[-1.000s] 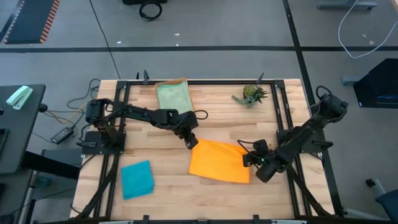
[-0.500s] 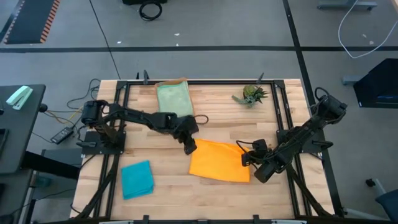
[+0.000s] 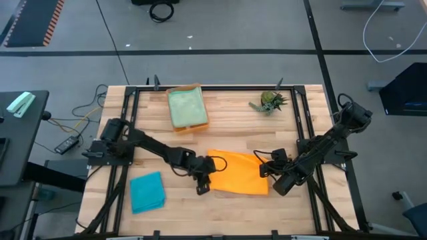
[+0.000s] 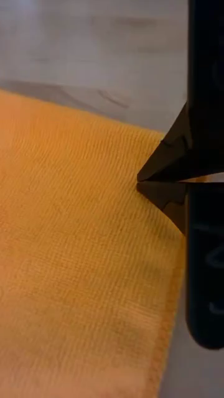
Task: Fold microfiber towels
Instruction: Fold the orange microfiber cloth
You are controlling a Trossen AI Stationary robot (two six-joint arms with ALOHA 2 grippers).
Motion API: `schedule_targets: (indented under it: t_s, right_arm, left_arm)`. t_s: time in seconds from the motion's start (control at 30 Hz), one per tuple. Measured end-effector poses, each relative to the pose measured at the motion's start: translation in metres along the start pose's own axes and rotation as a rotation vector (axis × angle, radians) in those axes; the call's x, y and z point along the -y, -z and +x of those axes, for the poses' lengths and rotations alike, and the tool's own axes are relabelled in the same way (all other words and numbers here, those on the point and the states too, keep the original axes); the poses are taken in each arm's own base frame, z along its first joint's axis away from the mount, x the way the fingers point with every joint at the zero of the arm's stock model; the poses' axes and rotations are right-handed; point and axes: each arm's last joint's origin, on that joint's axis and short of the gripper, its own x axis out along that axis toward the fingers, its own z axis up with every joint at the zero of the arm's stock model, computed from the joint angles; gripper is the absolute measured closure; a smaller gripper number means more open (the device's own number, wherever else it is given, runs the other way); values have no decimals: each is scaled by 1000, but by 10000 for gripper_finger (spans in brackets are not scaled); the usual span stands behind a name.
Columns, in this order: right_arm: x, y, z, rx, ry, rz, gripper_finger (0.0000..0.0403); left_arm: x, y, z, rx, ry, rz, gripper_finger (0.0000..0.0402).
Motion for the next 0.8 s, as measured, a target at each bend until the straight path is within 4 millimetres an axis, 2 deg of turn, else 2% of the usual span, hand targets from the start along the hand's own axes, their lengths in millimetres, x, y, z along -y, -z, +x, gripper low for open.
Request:
schedule_targets:
  t_s: [0.17,0.47,0.63,0.8]
  right_arm:
    - [0,2,-3,-22,4,3,400]
    - [0,-2,-9,-26,89,-67,385]
    - [-1,1,-10,-109,111,-44,341]
    - [-2,-6,-19,-133,89,-14,264]
  left_arm:
    - [6,7,9,-19,5,-9,394]
    - [7,10,10,-30,4,-30,396]
    - [7,10,11,-33,3,-31,388]
    - [6,10,10,-42,12,-36,396]
